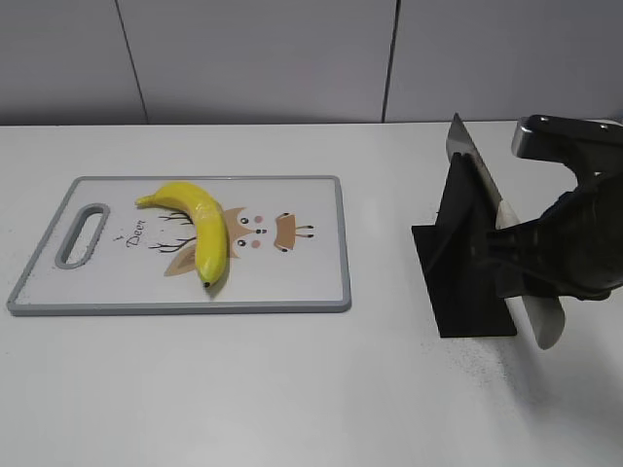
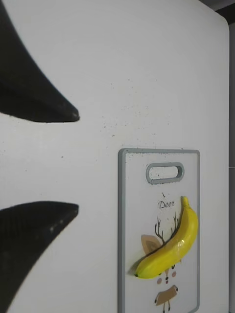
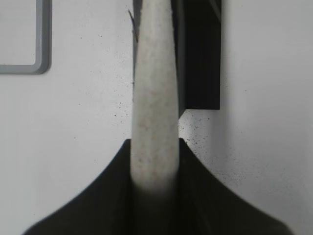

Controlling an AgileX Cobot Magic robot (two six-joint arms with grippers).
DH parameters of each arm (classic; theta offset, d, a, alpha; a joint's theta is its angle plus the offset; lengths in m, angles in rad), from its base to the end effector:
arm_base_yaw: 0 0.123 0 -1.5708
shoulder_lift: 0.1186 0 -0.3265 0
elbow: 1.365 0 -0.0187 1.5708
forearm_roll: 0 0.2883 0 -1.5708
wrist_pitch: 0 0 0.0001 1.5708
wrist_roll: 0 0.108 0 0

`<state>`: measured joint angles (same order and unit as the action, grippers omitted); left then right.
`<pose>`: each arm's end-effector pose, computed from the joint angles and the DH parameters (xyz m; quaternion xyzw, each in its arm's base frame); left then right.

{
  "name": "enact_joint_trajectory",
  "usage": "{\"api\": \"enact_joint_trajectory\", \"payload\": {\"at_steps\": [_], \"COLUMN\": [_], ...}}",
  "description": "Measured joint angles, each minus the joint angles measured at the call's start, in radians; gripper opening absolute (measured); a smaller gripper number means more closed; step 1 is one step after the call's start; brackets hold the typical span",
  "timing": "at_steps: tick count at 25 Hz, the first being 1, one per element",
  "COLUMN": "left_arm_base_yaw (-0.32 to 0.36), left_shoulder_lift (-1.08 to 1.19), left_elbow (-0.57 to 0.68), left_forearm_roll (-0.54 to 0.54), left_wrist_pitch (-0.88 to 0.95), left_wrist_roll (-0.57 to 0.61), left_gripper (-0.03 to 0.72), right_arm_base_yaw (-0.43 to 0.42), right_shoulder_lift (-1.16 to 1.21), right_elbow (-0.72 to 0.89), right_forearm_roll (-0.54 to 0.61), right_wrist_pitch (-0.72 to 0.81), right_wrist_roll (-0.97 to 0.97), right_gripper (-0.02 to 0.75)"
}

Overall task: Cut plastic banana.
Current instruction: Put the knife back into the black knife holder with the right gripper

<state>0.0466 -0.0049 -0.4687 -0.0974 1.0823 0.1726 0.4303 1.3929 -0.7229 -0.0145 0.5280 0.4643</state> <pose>0.0036 -0.0091 0.2757 0.0562 0.8626 0.0064 0.5026 0.2544 0.1159 0.2091 0.0113 0.9736 0.0941 0.2077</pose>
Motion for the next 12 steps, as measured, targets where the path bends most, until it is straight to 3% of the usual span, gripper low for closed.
{"api": "enact_joint_trajectory", "payload": {"at_steps": [9, 10, 12], "left_arm_base_yaw": [0.000, 0.000, 0.000], "left_shoulder_lift": [0.000, 0.000, 0.000], "left_elbow": [0.000, 0.000, 0.000], "left_forearm_roll": [0.000, 0.000, 0.000], "left_wrist_pitch": [0.000, 0.000, 0.000], "left_wrist_roll": [0.000, 0.000, 0.000], "left_gripper": [0.508, 0.508, 0.508], "right_arm_base_yaw": [0.000, 0.000, 0.000], "right_shoulder_lift": [0.000, 0.000, 0.000], "right_elbow": [0.000, 0.000, 0.000], "right_forearm_roll": [0.001, 0.001, 0.003], "right_wrist_pitch": [0.002, 0.002, 0.002], "right_wrist_roll": [0.000, -0.001, -0.005], "right_gripper": [0.165, 0.183, 0.306]}}
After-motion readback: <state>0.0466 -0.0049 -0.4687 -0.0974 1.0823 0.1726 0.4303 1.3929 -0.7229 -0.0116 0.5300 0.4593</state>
